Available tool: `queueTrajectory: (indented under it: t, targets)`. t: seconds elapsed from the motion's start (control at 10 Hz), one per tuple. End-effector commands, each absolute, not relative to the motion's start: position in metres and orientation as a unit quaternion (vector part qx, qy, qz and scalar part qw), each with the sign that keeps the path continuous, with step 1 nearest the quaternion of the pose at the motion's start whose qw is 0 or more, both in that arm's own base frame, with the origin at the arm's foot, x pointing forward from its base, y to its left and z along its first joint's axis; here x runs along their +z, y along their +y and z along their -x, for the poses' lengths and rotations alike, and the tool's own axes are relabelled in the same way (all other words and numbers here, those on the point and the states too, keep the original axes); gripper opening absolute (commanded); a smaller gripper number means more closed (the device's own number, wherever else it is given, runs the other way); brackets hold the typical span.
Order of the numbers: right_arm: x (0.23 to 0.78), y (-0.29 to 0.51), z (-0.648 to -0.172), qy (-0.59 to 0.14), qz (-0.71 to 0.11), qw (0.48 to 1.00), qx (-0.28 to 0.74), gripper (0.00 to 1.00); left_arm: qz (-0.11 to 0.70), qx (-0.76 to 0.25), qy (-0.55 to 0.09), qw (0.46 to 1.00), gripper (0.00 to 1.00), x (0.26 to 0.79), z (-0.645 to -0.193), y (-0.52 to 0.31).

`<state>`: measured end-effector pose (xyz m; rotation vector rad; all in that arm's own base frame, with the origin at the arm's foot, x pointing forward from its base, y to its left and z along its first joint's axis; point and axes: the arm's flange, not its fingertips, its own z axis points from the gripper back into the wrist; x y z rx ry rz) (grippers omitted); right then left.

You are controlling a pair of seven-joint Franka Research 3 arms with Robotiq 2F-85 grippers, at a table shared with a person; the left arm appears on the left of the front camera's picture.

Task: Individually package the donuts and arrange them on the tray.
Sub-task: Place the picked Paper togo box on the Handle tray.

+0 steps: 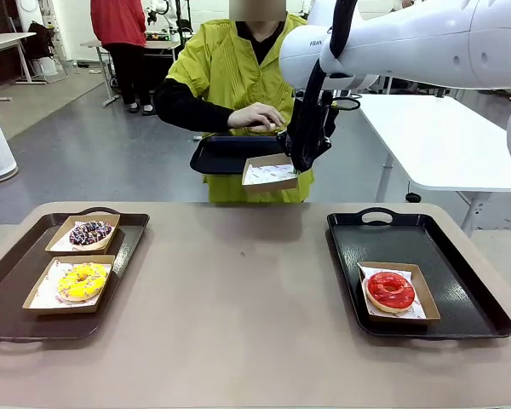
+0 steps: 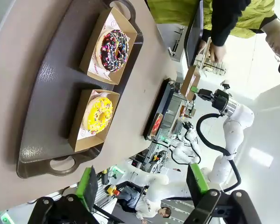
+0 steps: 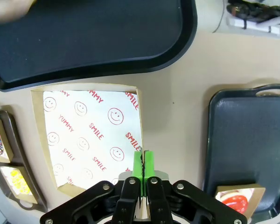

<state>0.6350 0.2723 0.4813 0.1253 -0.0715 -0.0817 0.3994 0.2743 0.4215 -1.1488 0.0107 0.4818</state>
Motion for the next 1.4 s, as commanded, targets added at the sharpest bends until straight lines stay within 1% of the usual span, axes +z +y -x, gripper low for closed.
queueTrajectory:
  t: [0.0,1.0,1.1,1.2,1.3]
  targets:
    - [0.484,0.271,-0.635,-0.038,-0.063,0.996,-0.041,0.0,0.536,0.224,0.004,0.814,1.0,0.425,-0.397,0.275]
    - [0.484,0.271,-0.635,-0.038,-0.063,0.996,-0.041,0.0,0.536,0.224,0.004,0.814,1.0,0.425,-0.397,0.275]
    - [0.481,0.272,-0.635,-0.036,-0.063,0.997,-0.041,0.01,0.536,0.224,0.004,0.814,1.0,0.425,-0.397,0.275]
    - [0.494,0.263,-0.626,-0.02,-0.063,0.998,0.011,0.01,0.536,0.224,0.004,0.814,1.0,0.425,-0.397,0.275]
    - [0.508,0.252,-0.618,0.0,-0.06,0.998,0.031,0.01,0.536,0.224,0.004,0.814,1.0,0.425,-0.397,0.275]
